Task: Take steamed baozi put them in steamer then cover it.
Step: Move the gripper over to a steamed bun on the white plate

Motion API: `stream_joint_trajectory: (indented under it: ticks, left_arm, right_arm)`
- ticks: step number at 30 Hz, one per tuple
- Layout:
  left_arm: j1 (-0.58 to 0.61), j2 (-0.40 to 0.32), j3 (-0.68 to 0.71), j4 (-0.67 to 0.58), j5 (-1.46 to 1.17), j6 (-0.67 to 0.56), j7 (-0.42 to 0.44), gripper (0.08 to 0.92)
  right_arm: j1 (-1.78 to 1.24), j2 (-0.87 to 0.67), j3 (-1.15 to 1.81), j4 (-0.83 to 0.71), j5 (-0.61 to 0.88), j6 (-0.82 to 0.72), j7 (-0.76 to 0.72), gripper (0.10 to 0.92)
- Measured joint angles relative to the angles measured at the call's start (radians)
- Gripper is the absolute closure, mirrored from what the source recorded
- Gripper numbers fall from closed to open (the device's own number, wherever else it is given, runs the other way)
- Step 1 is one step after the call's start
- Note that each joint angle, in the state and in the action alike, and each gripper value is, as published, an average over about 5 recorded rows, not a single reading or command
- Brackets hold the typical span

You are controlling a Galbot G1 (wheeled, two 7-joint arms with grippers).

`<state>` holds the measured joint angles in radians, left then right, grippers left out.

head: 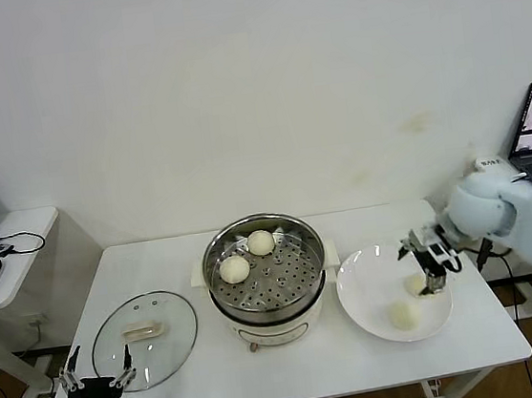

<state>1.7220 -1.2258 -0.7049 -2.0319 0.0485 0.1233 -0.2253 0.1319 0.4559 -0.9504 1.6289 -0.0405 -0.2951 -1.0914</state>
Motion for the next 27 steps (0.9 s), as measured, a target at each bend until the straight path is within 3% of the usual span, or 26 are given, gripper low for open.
stream_joint_trajectory:
  ticks: [27]
  left_arm:
    - [-0.004, -0.009, -0.022, 0.030, 0.001, -0.001, -0.002, 0.177]
  right_arm:
    - [-0.250, 0.139, 0.134, -0.160, -0.089, 0.004, 0.038, 0.210]
